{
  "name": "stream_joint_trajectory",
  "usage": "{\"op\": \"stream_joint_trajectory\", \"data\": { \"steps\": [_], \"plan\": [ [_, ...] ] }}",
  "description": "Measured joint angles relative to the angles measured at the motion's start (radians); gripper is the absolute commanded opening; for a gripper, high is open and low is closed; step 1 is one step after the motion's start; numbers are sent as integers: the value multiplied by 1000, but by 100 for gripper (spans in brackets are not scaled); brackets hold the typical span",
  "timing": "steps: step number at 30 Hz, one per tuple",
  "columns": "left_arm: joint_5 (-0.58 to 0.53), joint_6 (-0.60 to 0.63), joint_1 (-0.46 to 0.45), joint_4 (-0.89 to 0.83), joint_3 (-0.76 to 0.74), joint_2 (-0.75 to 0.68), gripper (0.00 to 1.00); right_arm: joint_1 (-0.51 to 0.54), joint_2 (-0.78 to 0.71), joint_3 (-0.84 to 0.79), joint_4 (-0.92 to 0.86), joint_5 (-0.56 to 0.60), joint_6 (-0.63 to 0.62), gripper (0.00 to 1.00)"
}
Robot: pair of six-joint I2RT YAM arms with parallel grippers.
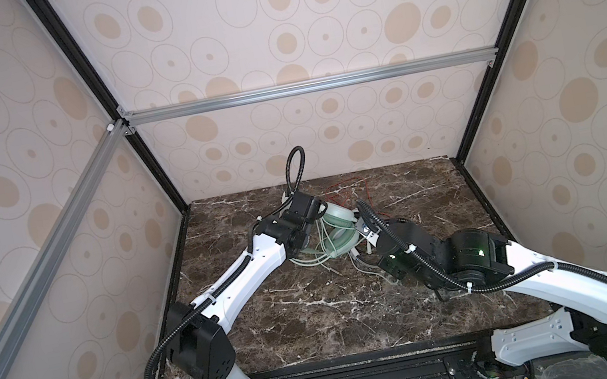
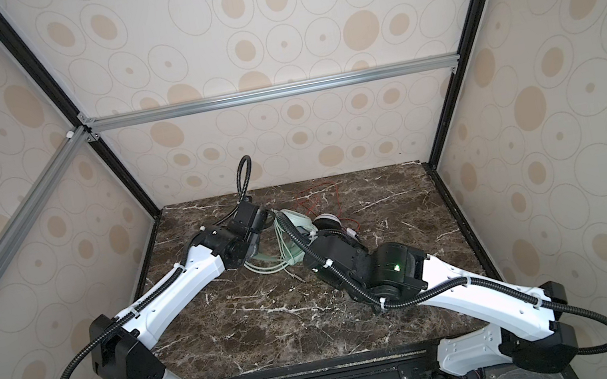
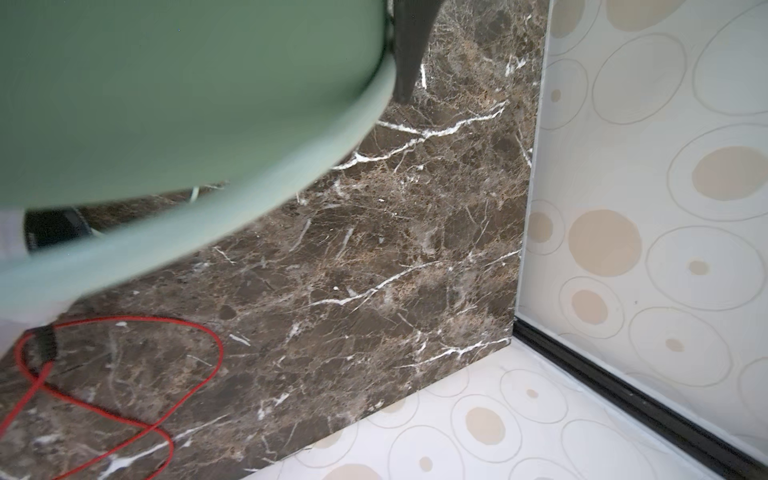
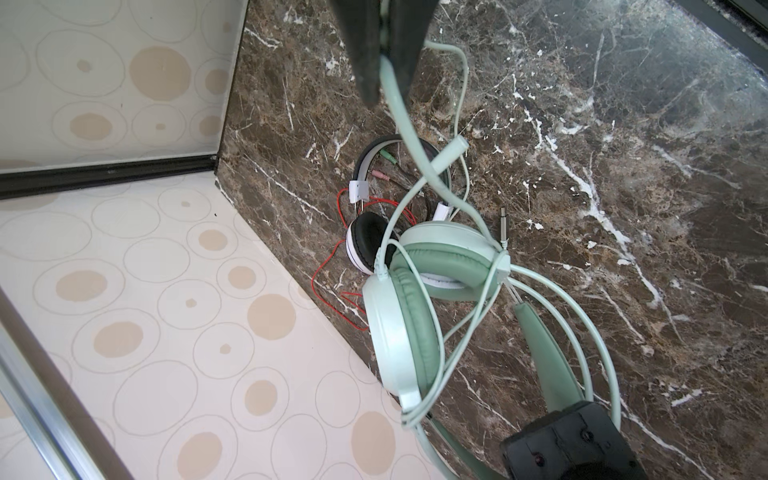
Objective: Wrap the headphones
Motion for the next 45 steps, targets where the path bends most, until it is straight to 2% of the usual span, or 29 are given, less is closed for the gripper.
{"op": "stream_joint_trajectory", "data": {
  "steps": [6,11,15,22,26,33,38,40,41,43,45],
  "plan": [
    [153,85,-24,42,-49,-20,0,-50,20,3,71,-2,-105,0],
    [273,132,-76,54,-109,-53,0,-177,18,3,129,-108,-168,2],
    [345,161,-135,88,-146,-86,0,-254,19,-3,180,-246,-227,7],
    [392,200,-195,148,-189,-122,0,-413,36,-74,276,-518,-245,7],
    [404,208,-195,182,-209,-134,0,-500,79,-80,309,-674,-219,9],
    [422,216,-195,199,-229,-165,0,-590,188,-80,362,-933,-142,13],
    [427,216,-193,209,-247,-176,0,-650,208,-139,447,-1070,-69,14],
    [438,216,-193,209,-252,-176,0,-681,208,-168,481,-1118,-40,25],
    [446,216,-193,209,-254,-176,0,-698,208,-179,494,-1140,-25,35],
    [467,217,-193,209,-254,-176,0,-732,212,-191,521,-1175,0,48],
    [500,217,-185,209,-254,-177,0,-757,214,-206,549,-1197,25,50]
  ]
}}
